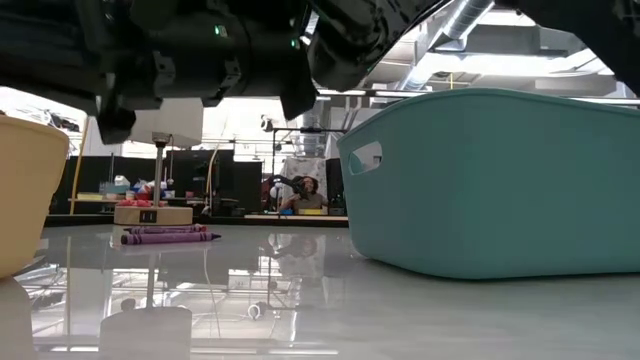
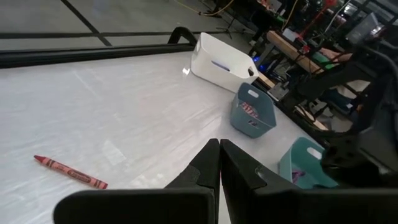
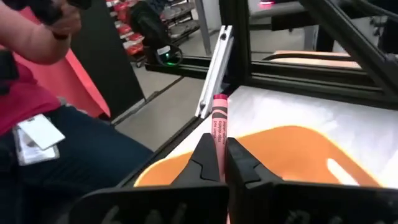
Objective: Sort crayons
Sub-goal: Put the red crayon into the yellow bin
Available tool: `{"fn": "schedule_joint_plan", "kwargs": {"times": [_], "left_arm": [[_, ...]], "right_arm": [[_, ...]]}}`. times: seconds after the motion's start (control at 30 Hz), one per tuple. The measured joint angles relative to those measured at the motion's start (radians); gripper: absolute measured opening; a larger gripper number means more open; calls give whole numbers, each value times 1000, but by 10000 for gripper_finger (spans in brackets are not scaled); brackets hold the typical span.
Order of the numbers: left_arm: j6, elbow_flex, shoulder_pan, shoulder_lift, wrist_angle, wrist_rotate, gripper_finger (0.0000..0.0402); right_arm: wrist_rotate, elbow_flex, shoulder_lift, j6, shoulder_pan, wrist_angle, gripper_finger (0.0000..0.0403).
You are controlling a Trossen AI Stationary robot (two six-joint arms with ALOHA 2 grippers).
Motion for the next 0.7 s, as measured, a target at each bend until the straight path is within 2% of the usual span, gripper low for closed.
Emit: {"fn": "schedule_joint_plan", "kwargs": {"times": [0.7], "left_arm": [[0,0,0,0,0,-16,0]], "right_arm": [[-31,0,2,23,-13,9,1]]}}
